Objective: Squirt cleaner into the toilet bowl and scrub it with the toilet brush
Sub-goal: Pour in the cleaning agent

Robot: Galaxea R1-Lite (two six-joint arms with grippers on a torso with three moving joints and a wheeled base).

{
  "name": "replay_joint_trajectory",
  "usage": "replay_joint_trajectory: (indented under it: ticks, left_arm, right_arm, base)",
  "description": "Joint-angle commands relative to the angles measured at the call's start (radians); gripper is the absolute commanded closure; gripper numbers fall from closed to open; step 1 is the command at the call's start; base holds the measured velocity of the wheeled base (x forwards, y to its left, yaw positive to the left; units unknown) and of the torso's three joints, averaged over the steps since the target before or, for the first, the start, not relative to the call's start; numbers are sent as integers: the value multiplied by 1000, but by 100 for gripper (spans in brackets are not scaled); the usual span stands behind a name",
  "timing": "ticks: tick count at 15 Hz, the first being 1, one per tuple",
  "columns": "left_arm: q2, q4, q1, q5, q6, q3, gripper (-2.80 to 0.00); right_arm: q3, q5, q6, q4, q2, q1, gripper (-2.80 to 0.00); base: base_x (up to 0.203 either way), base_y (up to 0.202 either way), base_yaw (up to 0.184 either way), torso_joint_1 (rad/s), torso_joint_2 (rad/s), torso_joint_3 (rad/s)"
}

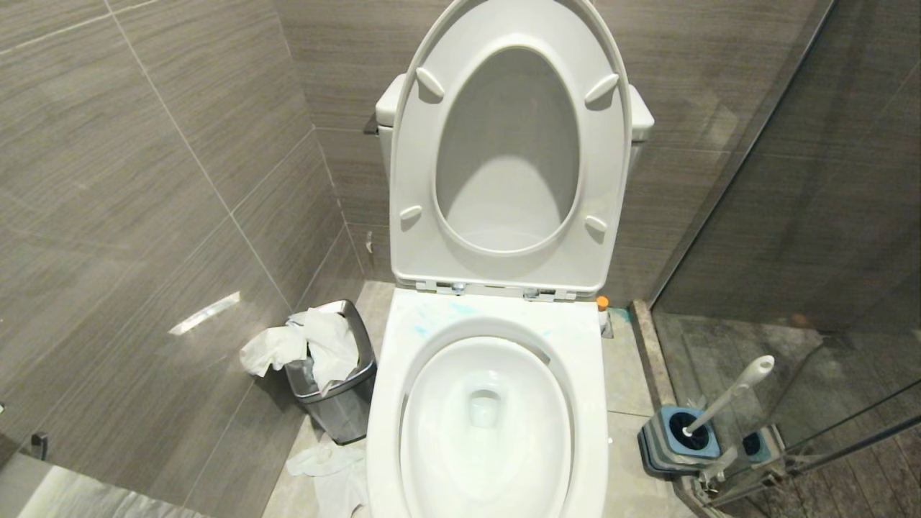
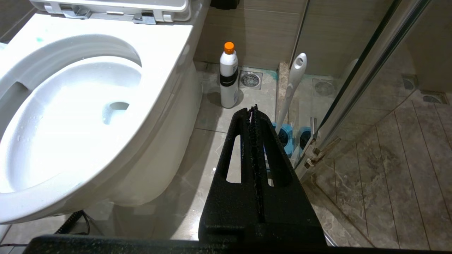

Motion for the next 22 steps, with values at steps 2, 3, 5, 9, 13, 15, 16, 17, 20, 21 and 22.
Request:
replay_joint_trajectory:
  ticks: [2, 3, 5, 9, 13, 15, 16, 17, 20, 21, 22]
  left_arm:
    - [1, 7, 0, 5, -2, -2, 0]
    - [1, 9, 0, -5, -2, -4, 0]
    - [1, 9, 0, -15, 8, -4, 0]
    - [1, 6, 0, -20, 29, -1, 0]
    - [1, -6, 0, 4, -38, 1, 0]
    - [1, -6, 0, 7, -43, 1, 0]
    - [1, -6, 0, 7, -43, 1, 0]
    - [1, -6, 0, 7, -43, 1, 0]
    - [1, -6, 0, 7, -43, 1, 0]
    - [1, -6, 0, 7, -43, 1, 0]
    - [1, -6, 0, 7, -43, 1, 0]
  right_arm:
    - [1, 0, 0, -1, 1, 0, 0]
    - [0, 0, 0, -1, 1, 0, 0]
    - [0, 0, 0, 0, 1, 0, 0]
    - [1, 0, 0, 0, 1, 0, 0]
    - [0, 0, 0, 1, 1, 0, 0]
    - [0, 0, 0, 0, 1, 0, 0]
    - [0, 0, 0, 0, 1, 0, 0]
    - [0, 0, 0, 0, 1, 0, 0]
    - [1, 1, 0, 0, 1, 0, 0]
    - [0, 0, 0, -1, 1, 0, 0]
    - [0, 0, 0, 1, 1, 0, 0]
  base:
    - [0, 0, 0, 0, 0, 0]
    - [0, 0, 0, 0, 0, 0]
    - [0, 0, 0, 0, 0, 0]
    - [0, 0, 0, 0, 0, 0]
    - [0, 0, 0, 0, 0, 0]
    - [0, 0, 0, 0, 0, 0]
    - [0, 0, 0, 0, 0, 0]
    - [0, 0, 0, 0, 0, 0]
    - [0, 0, 0, 0, 0, 0]
    - [0, 0, 0, 0, 0, 0]
    - [0, 0, 0, 0, 0, 0]
